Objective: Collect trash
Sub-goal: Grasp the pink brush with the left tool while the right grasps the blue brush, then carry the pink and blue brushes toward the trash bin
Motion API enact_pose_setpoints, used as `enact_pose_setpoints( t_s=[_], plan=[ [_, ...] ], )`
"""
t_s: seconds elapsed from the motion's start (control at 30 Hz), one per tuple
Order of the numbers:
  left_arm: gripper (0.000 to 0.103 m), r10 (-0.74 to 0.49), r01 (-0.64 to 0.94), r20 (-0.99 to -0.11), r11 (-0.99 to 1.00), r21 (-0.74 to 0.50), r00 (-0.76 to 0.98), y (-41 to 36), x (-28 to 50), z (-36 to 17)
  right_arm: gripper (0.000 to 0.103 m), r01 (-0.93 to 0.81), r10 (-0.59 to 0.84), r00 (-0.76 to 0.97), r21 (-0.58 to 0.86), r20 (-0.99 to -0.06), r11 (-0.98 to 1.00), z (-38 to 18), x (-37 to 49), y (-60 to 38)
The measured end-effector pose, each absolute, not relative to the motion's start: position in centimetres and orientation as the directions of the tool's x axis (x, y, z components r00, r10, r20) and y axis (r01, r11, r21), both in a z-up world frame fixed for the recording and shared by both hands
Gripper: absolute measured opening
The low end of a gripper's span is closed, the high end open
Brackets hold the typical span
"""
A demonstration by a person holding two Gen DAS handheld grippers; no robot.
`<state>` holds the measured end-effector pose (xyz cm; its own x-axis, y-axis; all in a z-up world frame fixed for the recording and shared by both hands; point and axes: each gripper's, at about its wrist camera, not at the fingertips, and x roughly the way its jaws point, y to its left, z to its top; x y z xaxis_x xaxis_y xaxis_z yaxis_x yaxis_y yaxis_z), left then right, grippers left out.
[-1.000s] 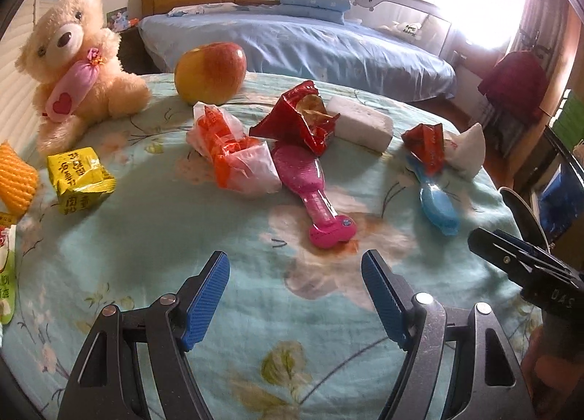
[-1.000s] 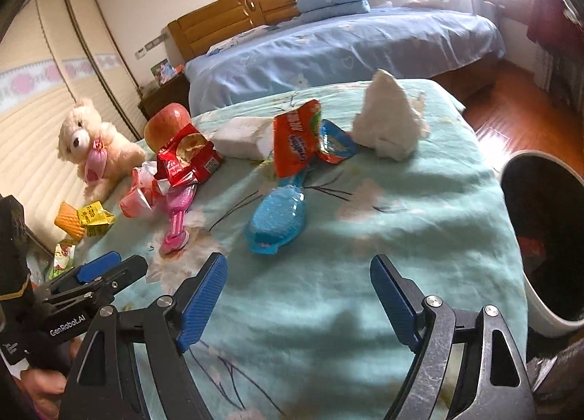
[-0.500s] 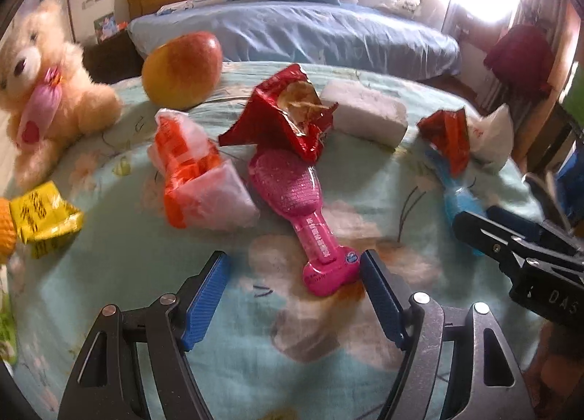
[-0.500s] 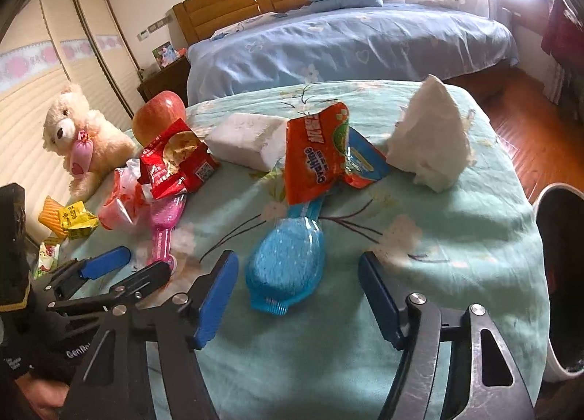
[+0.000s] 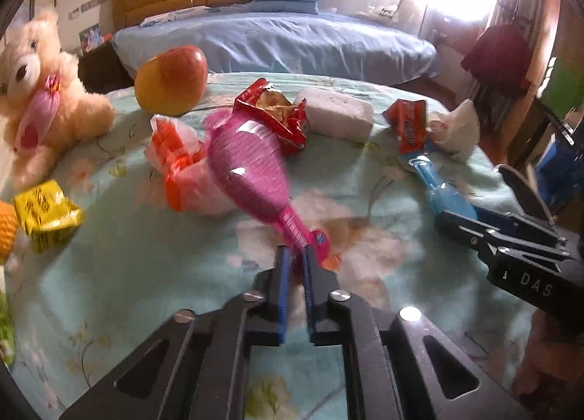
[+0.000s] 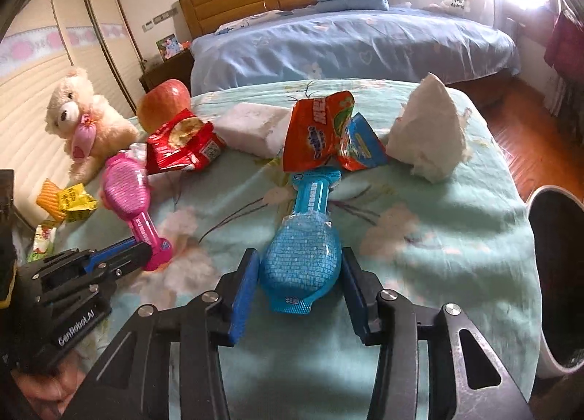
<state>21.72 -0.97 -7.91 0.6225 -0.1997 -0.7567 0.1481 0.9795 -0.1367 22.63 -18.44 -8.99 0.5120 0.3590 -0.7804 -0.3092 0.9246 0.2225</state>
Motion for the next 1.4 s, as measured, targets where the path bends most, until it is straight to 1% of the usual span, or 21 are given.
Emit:
enact_pose_setpoints(
  t_s=[0.3, 0.53, 1.4],
  plan=[
    [0.001, -0.308, 0.201, -0.737, 0.951, -0.233, 0.602, -0.3, 18.7, -6.8, 0.045, -0.299, 0.401, 0.530, 0.278, -0.747, 0.913, -7.5, 19.2, -20.6],
    [0.001, -0.354, 0.248, -0.722, 0.935, -0.255, 0.594, -1.3, 18.1, -6.2, 0.045, -0.275, 0.404, 0.553, 0.299, -0.729, 0.914, -6.7, 17.6, -22.6],
    [0.000, -0.476, 0.434, -0.704, 0.863, -0.258, 0.527, -10.6, 18.6, -5.3, 0.045, -0.117, 0.313, 0.637, 0.313, -0.705, 0.943, -5.9, 14.7, -31.7]
  ],
)
